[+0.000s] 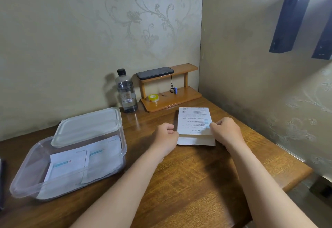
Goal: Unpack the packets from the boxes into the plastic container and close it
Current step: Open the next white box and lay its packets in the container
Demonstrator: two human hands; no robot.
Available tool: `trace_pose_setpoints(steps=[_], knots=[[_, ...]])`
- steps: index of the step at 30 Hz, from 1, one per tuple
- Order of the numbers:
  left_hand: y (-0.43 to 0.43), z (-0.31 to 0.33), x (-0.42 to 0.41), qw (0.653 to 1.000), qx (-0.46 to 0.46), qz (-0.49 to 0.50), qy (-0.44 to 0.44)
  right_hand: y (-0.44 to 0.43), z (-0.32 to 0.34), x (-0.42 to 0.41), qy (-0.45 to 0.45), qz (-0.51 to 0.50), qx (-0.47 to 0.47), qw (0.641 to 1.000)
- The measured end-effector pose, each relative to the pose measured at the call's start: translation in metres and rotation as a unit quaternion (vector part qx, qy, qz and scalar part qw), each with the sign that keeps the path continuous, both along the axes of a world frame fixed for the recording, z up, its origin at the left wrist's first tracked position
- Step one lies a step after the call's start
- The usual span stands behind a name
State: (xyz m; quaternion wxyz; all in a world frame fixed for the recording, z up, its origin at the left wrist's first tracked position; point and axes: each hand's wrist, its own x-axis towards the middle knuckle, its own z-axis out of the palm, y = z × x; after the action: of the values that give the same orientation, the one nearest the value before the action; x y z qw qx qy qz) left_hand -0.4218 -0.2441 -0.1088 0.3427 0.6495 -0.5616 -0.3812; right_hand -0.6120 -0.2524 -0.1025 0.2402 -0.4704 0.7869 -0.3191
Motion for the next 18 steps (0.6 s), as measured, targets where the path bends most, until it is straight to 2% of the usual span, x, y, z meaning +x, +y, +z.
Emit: trace_pose_setpoints(steps=[5,12,18], knots=[[0.012,0.021,0.017,0.999,-0.051,0.002,-0.014,0.014,0.029,0.021,0.059,0.008,-0.052,0.997],[0.054,0.07,0.08,0.99,-0.14,0.023,-0.027,0.044,0.09,0.104,0.0,0.153,-0.141,0.978],[0.105,0.103,0.169,0.976,-0.189,0.103,-0.025,0.072,0.113,0.222,-0.015,0.282,-0.155,0.947]])
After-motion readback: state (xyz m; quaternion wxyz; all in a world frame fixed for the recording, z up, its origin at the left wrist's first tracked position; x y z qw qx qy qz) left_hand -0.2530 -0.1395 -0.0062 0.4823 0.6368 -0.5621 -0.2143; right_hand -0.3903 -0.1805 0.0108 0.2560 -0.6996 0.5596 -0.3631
